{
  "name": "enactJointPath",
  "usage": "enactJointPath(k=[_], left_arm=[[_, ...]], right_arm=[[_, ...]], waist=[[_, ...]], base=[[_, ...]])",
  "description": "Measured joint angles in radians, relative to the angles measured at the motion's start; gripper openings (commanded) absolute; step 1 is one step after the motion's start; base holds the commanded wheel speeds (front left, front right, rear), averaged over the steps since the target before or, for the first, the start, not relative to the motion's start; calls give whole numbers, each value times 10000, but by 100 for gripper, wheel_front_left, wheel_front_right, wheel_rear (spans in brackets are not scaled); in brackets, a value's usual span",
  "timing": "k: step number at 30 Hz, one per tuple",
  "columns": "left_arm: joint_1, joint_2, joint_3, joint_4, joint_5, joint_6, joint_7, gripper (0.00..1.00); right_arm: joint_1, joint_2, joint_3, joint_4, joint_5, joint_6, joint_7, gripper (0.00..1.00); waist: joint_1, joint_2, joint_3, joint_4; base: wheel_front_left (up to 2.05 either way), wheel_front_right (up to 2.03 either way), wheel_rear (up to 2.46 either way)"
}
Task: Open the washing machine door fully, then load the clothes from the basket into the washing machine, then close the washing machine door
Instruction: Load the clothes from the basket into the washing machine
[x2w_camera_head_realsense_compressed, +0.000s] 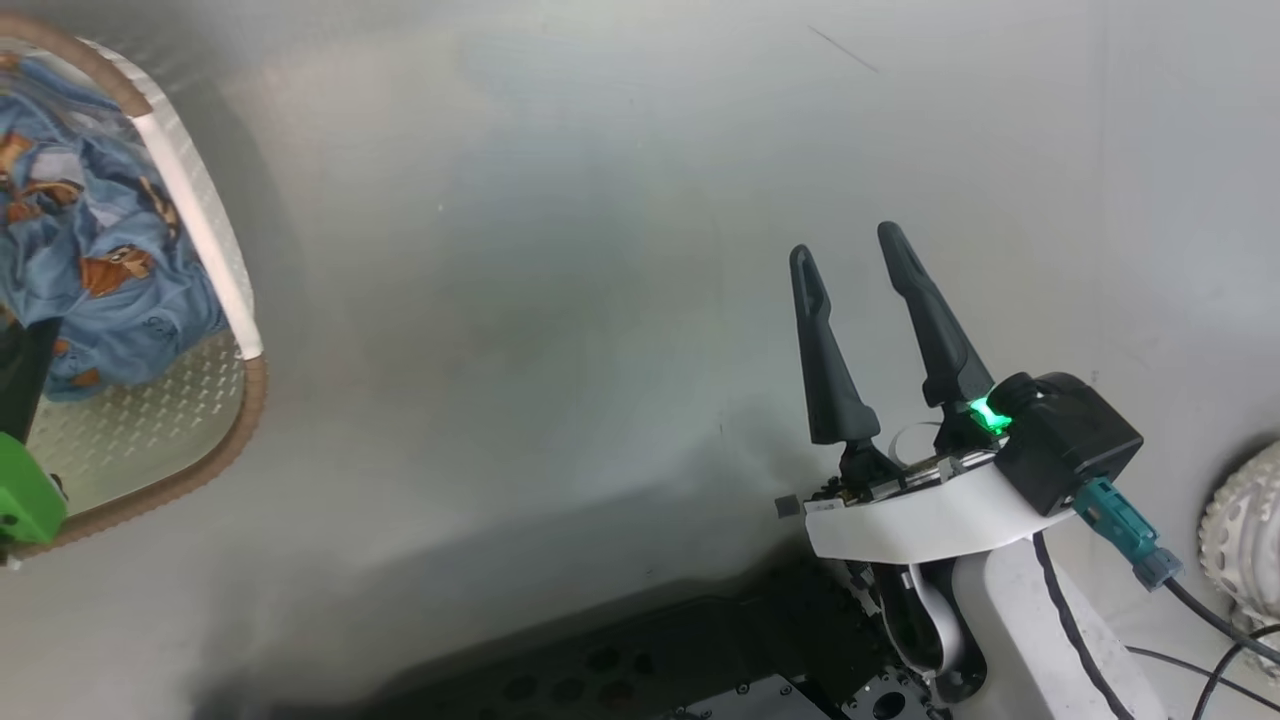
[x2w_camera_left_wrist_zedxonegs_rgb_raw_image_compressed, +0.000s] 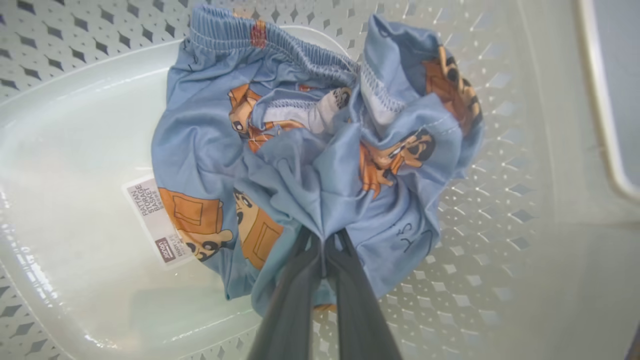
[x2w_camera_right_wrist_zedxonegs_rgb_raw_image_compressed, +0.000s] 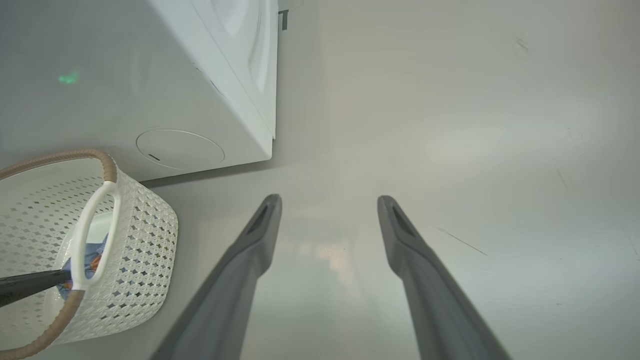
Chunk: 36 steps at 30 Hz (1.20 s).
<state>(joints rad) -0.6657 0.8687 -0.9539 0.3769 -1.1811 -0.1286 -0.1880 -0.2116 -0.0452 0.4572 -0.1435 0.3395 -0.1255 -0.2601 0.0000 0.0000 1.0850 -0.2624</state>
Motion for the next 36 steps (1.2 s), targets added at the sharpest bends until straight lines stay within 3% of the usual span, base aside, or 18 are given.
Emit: enactJointPath(k=[22, 36], left_arm=[[425, -1684, -29, 543, -792, 0, -612, 0], [1280, -2464, 1657, 391, -719, 0, -610, 0]], right_arm=[[-246, -13, -1070, 727, -815, 0, 0, 100], [9, -38, -1373, 1241, -941, 0, -2, 100]], waist=[[0, 0, -2121, 1150], [-1, 0, -3880, 2089]], base=[[0, 0, 0], [0, 0, 0]])
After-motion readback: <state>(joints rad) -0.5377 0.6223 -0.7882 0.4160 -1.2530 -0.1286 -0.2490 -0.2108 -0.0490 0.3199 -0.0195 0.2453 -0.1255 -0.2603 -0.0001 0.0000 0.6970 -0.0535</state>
